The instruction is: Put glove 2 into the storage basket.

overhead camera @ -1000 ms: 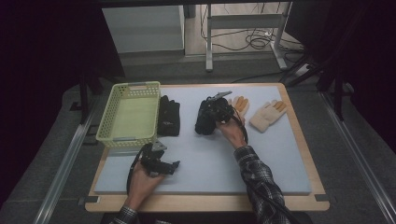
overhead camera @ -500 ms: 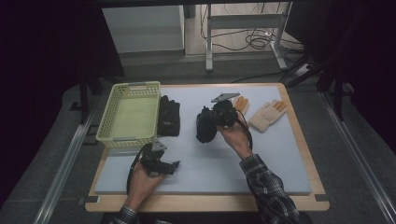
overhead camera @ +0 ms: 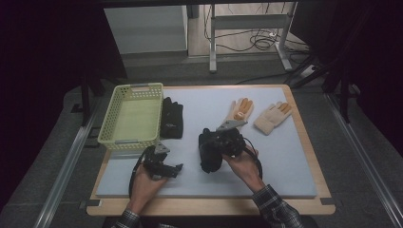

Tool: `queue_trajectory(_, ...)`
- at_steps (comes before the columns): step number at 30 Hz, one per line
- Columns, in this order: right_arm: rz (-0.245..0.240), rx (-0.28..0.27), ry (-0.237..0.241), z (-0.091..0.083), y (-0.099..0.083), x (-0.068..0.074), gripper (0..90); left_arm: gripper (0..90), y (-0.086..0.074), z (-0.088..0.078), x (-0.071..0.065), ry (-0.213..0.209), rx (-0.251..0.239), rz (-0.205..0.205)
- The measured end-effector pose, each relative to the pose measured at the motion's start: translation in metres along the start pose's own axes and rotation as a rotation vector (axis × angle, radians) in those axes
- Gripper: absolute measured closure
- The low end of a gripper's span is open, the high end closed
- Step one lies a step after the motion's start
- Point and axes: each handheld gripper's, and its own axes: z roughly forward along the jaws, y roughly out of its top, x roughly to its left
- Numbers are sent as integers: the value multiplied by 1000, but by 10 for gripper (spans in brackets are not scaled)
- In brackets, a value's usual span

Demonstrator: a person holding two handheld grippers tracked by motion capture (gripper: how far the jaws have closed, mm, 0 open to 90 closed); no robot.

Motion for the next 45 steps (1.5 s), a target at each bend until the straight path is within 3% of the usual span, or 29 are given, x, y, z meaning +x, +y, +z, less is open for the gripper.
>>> queue_trajectory(2, -7, 26, 5, 4, -14, 0, 809, 28, 0, 0, 0, -1, 1, -1)
queue_trajectory(4, -11, 65, -1, 8, -26, -2, 683, 28, 0, 0, 0, 0, 0, -3)
queue_trajectory(7, -21, 72, -16, 2, -36, -7, 524, 28, 0, 0, 0, 0, 0, -3)
queue_trajectory(8, -16, 65, -26, -2, -38, -9, 515, 28, 0, 0, 0, 0, 0, -3)
queue_trajectory(10, -11, 56, -34, -9, -42, -13, 519, 28, 0, 0, 0, 0, 0, -2)
queue_trajectory(14, -27, 78, -54, -17, -57, -16, 675, 28, 0, 0, 0, -1, 5, 4)
queue_trajectory(18, -1, 74, -16, -18, -72, -16, 783, 28, 0, 0, 0, 0, 5, 4)
queue_trajectory(23, -20, 82, 10, -10, -81, -8, 803, 28, 0, 0, 0, -1, 5, 4)
queue_trajectory(26, -17, 75, 39, -8, -80, -4, 803, 28, 0, 0, 0, 0, 5, 4)
queue_trajectory(29, -48, 78, 25, -7, -78, 0, 798, 28, 0, -1, 0, 0, 4, 4)
queue_trajectory(35, -27, 55, 16, -12, -70, -11, 723, 38, -1, -4, 1, 8, 5, 18)
queue_trajectory(40, -12, 31, 24, -9, -52, -21, 674, 38, -8, -14, 3, 69, 18, 29)
queue_trajectory(45, -27, 5, 39, 2, -28, -25, 617, 35, -16, -17, 9, 35, -3, 6)
